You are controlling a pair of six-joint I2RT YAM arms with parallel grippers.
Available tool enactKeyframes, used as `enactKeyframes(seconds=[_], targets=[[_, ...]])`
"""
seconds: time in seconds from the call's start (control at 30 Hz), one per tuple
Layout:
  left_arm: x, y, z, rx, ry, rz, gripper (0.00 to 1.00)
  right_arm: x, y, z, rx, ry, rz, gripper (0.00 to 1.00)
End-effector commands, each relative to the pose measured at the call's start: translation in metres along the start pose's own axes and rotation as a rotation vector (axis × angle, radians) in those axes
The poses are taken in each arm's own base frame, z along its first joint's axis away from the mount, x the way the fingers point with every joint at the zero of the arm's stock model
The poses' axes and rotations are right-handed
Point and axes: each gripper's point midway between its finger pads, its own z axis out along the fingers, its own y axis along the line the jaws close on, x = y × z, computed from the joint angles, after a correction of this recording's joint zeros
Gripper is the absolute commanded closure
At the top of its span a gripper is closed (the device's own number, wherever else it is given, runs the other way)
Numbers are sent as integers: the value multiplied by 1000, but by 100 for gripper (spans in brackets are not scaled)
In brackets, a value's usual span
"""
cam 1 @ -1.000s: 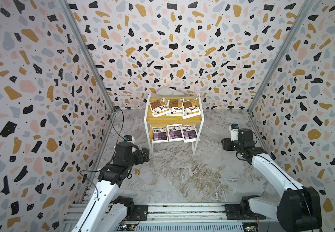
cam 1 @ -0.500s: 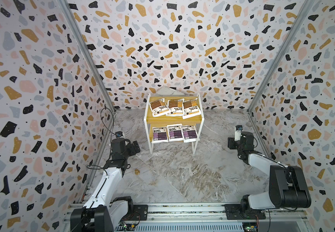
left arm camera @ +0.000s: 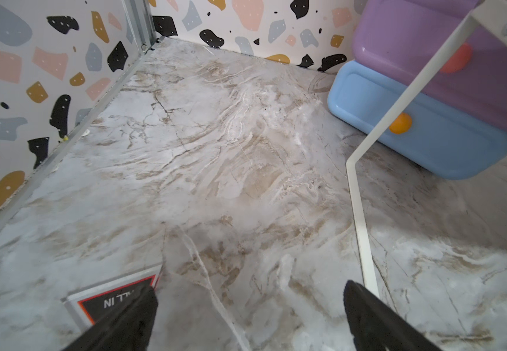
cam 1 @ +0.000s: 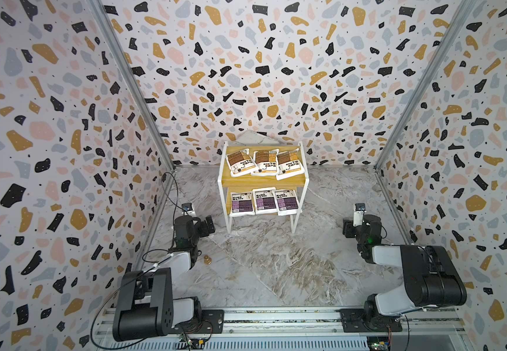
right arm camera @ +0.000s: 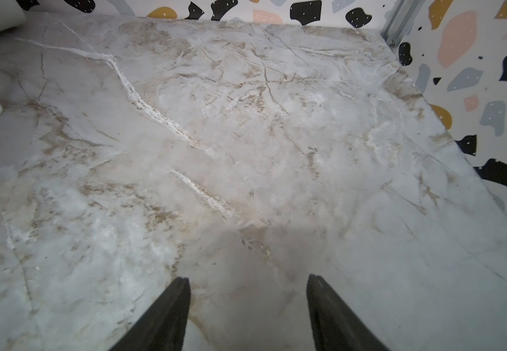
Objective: Place the bagged coffee beans on the shelf by color
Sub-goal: Reset both arms
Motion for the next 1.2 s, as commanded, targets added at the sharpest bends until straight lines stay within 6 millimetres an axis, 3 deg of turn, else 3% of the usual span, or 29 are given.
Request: enactKeyframes(seconds=[0.0, 0.1, 0.23, 0.3, 0.37, 0.4, 0.43, 0.97, 1.07, 1.17], targets=[[-27, -15, 1, 85, -121, 66, 0, -23, -6, -3, 32, -112, 6, 27], [-26, -23, 11, 95, -86, 102, 0, -23, -6, -3, 29, -115, 5, 25], [-15, -27, 7, 81, -132, 142, 0, -23, -5, -3, 27, -118, 4, 24], [-20, -21, 7, 44, -168, 112, 0, -23, -5, -3, 27, -118, 3, 22], [-15, -19, 10, 23, -104, 122, 0, -23, -6, -3, 28, -114, 2, 17], [-16, -20, 10, 25, -124, 123, 0, -23, -5, -2, 27, -113, -1, 3], [-17, -19, 10, 23, -134, 122, 0, -23, -5, -2, 29, -113, -1, 1], [-17, -22, 8, 33, -132, 131, 0, -23, -5, -3, 27, -121, -3, 1], [-17, -22, 8, 35, -131, 131, 0, -23, 12, 2, -63, -97, -54, 1], [-16, -22, 8, 34, -129, 130, 0, -24, 13, 3, -63, -99, -59, 1]])
